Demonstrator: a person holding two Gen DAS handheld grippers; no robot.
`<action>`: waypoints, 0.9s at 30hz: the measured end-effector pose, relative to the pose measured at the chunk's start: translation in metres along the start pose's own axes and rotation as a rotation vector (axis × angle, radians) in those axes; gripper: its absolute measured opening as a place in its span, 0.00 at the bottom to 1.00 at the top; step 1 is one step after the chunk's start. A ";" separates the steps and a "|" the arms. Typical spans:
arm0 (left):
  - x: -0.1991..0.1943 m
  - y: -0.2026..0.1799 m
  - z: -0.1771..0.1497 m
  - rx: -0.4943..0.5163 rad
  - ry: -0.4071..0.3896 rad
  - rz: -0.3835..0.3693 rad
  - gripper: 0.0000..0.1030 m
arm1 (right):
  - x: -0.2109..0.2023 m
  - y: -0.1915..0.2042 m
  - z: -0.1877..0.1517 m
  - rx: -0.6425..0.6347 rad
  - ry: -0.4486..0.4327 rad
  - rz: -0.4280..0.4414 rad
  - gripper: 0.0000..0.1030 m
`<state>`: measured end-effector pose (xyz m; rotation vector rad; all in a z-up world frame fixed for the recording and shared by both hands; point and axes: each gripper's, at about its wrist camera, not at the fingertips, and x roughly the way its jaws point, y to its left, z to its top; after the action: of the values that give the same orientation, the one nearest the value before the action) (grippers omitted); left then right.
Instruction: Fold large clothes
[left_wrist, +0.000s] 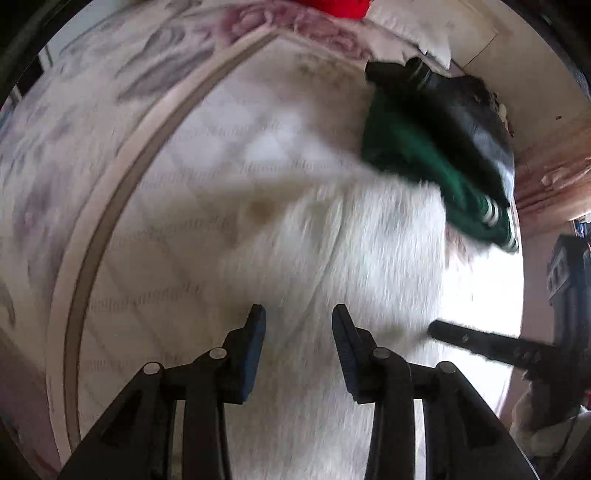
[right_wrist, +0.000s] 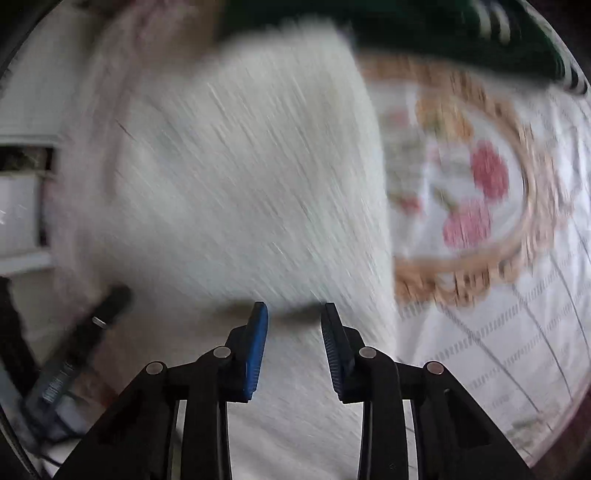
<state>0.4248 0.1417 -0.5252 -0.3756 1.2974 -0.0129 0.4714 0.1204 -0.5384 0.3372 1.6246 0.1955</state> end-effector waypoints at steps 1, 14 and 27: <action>0.010 0.002 0.009 0.002 -0.001 0.020 0.34 | -0.005 0.003 0.013 0.002 -0.031 0.019 0.32; -0.003 0.044 0.018 -0.045 0.039 -0.145 0.34 | 0.047 0.007 0.097 0.037 -0.031 0.067 0.30; 0.032 0.055 -0.051 -0.040 0.121 -0.068 0.43 | 0.106 0.048 -0.012 -0.134 0.108 -0.115 0.30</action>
<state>0.3747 0.1732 -0.5822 -0.4582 1.4050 -0.0680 0.4582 0.2018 -0.6212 0.1320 1.7220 0.2369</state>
